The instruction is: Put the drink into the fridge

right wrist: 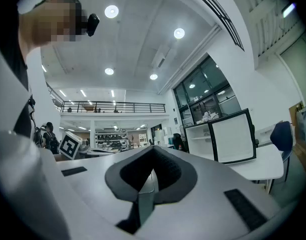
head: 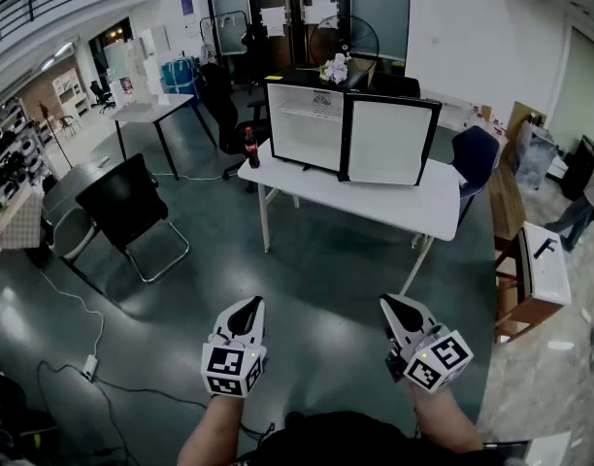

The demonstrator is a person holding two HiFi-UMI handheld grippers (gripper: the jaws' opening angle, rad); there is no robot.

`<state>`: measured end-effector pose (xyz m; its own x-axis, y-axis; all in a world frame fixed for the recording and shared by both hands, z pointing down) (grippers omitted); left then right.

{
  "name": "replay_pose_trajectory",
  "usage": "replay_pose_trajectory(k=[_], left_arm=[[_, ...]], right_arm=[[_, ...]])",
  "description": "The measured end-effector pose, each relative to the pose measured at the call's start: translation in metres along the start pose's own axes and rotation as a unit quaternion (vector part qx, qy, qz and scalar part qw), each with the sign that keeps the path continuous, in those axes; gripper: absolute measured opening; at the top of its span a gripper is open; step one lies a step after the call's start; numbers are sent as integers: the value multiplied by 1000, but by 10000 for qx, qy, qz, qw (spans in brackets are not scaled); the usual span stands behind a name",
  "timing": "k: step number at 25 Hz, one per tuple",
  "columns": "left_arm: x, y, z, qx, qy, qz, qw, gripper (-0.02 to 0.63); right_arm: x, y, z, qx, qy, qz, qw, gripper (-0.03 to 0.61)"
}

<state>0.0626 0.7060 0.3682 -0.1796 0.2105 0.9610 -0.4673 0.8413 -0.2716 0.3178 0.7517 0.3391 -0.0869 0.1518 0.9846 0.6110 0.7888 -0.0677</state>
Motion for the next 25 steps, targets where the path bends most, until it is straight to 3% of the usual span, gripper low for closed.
replay_pose_trajectory(k=[13,19,25], left_arm=[[22,2,22,25,231,44,9997,17],[18,9,35,171,218,-33,9996,17],[37,24,63,136,331,61,9993,17]], right_arm=[[11,-23,18,-43,97,173,9998,9],[8,-46,43,-203,277,178,9993,9],[14,-67,68,-255,349,156,9989,11]])
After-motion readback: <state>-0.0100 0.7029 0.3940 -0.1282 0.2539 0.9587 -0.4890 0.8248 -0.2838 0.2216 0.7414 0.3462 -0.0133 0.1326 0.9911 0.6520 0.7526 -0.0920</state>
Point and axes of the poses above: the fingertips, and each gripper's own axes: y backward along the fingers, z to its left, x out of its underside, the point moved 3 cm from there along y, backward along the fingers, and after that the axes turned 6 degrees about z, right-handed, at the moved point
